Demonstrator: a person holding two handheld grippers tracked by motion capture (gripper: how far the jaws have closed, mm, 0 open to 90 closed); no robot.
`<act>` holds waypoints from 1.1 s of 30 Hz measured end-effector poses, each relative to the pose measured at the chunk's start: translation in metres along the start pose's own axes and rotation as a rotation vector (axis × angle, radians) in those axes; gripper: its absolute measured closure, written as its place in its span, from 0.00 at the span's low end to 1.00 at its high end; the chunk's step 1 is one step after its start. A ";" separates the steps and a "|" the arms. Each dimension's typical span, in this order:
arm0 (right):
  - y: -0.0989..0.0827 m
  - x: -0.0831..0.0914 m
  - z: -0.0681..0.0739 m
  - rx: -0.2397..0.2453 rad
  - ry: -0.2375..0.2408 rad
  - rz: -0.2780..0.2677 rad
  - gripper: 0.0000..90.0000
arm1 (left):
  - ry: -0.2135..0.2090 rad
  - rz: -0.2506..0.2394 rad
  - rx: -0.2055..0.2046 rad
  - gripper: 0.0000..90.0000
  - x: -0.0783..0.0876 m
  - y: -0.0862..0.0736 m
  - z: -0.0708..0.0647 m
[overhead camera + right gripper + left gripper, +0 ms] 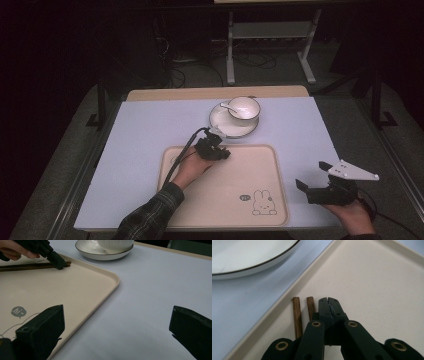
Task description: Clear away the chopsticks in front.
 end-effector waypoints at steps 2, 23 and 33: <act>0.000 0.000 0.000 0.001 0.001 0.000 0.00 | 0.008 0.001 0.015 0.99 0.006 -0.004 0.004; 0.000 -0.001 0.001 0.003 0.000 0.003 0.00 | 0.028 0.010 0.112 0.99 0.063 -0.057 0.025; 0.000 0.000 0.001 0.001 -0.002 0.002 0.00 | 0.053 0.005 0.151 0.99 0.088 -0.082 0.033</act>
Point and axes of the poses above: each handheld gripper's, and its own axes: x roughly backward along the jaws, y roughly out of its top, z roughly to its left, the point moved 8 cm from there along -x, roughly forward along the jaws, and after that the axes turned 7 degrees about -y, right-handed, at the moved point
